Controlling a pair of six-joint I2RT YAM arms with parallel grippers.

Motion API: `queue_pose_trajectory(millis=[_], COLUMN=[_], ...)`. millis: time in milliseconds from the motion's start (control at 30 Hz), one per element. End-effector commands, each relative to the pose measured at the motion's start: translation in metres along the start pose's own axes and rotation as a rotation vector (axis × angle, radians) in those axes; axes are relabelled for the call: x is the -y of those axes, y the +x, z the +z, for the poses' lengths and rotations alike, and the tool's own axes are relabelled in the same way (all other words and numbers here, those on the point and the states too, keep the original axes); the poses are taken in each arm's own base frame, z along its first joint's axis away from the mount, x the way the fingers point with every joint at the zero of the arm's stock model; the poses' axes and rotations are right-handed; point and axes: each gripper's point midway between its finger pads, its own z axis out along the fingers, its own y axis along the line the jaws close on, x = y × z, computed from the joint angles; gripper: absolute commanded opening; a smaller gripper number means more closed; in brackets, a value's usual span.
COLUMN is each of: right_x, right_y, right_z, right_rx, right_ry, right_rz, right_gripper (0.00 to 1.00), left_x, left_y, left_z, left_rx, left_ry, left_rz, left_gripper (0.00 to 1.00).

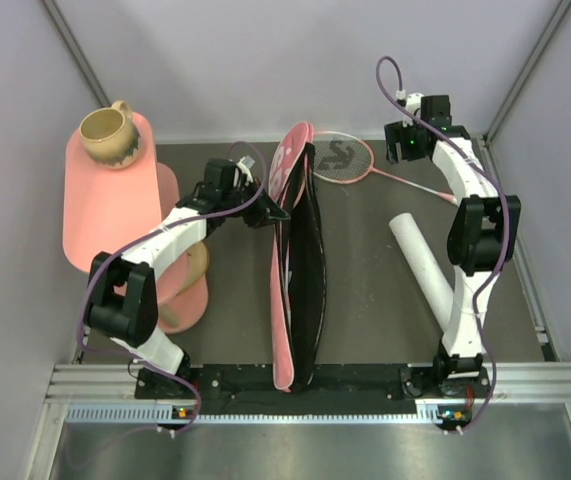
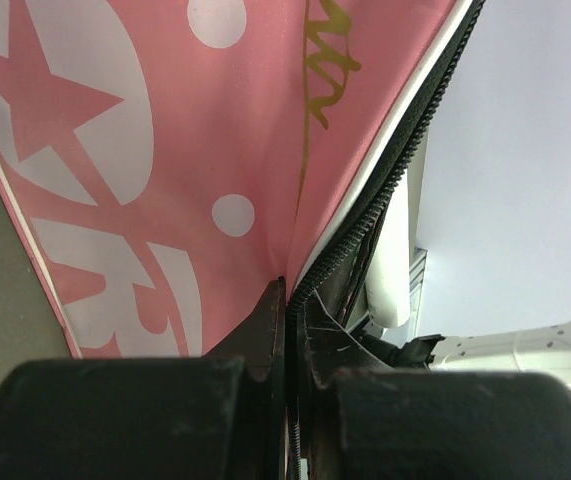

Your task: Pack up the badminton gear

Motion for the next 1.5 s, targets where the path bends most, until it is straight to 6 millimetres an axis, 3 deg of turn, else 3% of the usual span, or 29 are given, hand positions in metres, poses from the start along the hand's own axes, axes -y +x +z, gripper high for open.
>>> queue_pose_trajectory(millis=[0, 167, 233, 300, 633, 867, 1000, 1200, 1467], right_x=[0.011, 0.018, 0.021, 0.021, 0.021, 0.014, -0.011, -0.039, -0.041], right_y=[-0.013, 0.017, 0.023, 0.032, 0.062, 0.075, 0.095, 0.101, 0.104], right_z=[0.007, 0.04, 0.049, 0.062, 0.094, 0.098, 0.099, 0.095, 0.097], right_rx=[-0.001, -0.085, -0.094, -0.111, -0.165, -0.231, -0.309, -0.31, -0.332], right_ry=[-0.014, -0.027, -0.033, -0.044, -0.079, -0.064, -0.142, -0.28, -0.262], right_rz=[-0.116, -0.156, -0.133, -0.129, -0.178, -0.255, -0.34, -0.346, -0.404], right_gripper=[0.76, 0.72, 0.61, 0.57, 0.51, 0.36, 0.29, 0.22, 0.0], left_x=[0.023, 0.019, 0.016, 0.015, 0.009, 0.007, 0.008, 0.009, 0.009], left_y=[-0.018, -0.02, -0.02, -0.021, -0.023, -0.022, -0.023, -0.023, -0.023], left_z=[-0.018, -0.017, -0.015, -0.015, -0.012, -0.01, -0.012, -0.014, -0.015], left_rx=[0.059, 0.057, 0.051, 0.052, 0.053, 0.045, 0.057, 0.063, 0.07], left_ry=[0.09, 0.08, 0.077, 0.075, 0.054, 0.052, 0.049, 0.05, 0.047], left_rz=[0.061, 0.059, 0.05, 0.049, 0.055, 0.048, 0.055, 0.061, 0.067], left_gripper=[0.0, 0.0, 0.0, 0.0, 0.0, 0.0, 0.0, 0.0, 0.0])
